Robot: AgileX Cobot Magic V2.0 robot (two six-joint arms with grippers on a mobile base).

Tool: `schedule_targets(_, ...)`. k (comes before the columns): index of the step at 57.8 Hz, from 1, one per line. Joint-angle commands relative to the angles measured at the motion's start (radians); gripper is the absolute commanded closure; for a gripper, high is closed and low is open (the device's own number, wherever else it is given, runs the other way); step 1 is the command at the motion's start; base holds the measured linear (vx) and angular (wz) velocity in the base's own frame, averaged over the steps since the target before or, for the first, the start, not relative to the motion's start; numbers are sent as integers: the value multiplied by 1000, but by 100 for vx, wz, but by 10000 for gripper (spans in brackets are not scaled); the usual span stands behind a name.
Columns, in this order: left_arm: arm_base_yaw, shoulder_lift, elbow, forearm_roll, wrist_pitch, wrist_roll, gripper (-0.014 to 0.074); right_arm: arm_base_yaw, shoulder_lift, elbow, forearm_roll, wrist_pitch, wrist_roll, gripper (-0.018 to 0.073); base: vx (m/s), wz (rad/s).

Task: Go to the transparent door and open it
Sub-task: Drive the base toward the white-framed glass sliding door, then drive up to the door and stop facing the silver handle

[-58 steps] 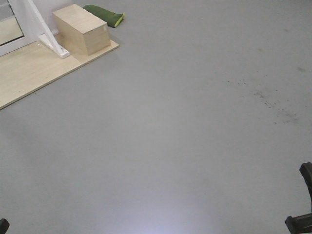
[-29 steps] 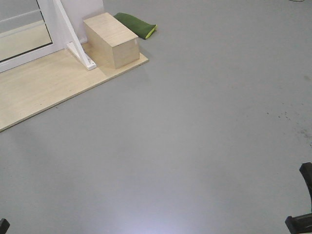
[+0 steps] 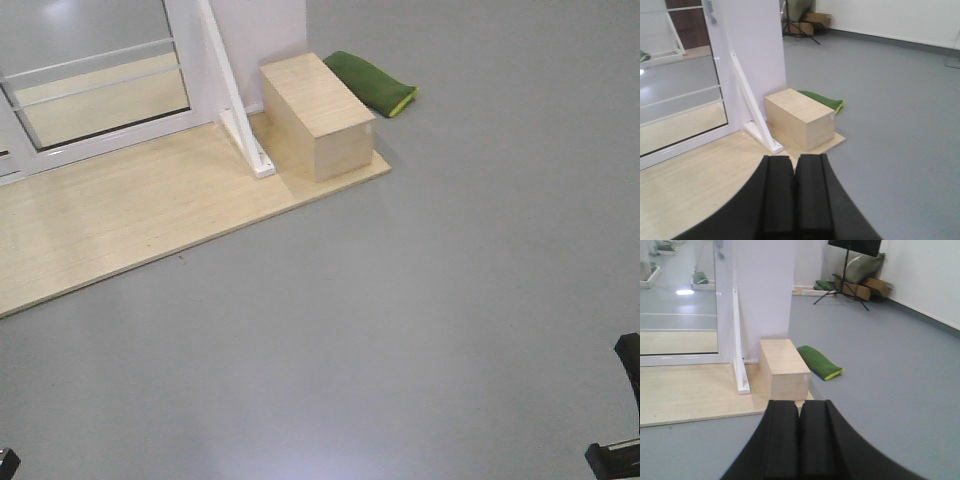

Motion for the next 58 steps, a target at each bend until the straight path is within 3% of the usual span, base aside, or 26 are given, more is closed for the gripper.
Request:
schedule_targets(1,-1,-12,23,-2,-77,-1,594,-6,-14,15,-5,-80,-2,559,56,54)
schedule_targets(28,-1,-12,23,-2,-77,-1,594,-6,-14,15,-5,-80,-2,559,55,55)
schedule_targets(58,-1,-12,23,-2,-77,-1,594,-6,-14,15,-5,-80,-2,559,53,28)
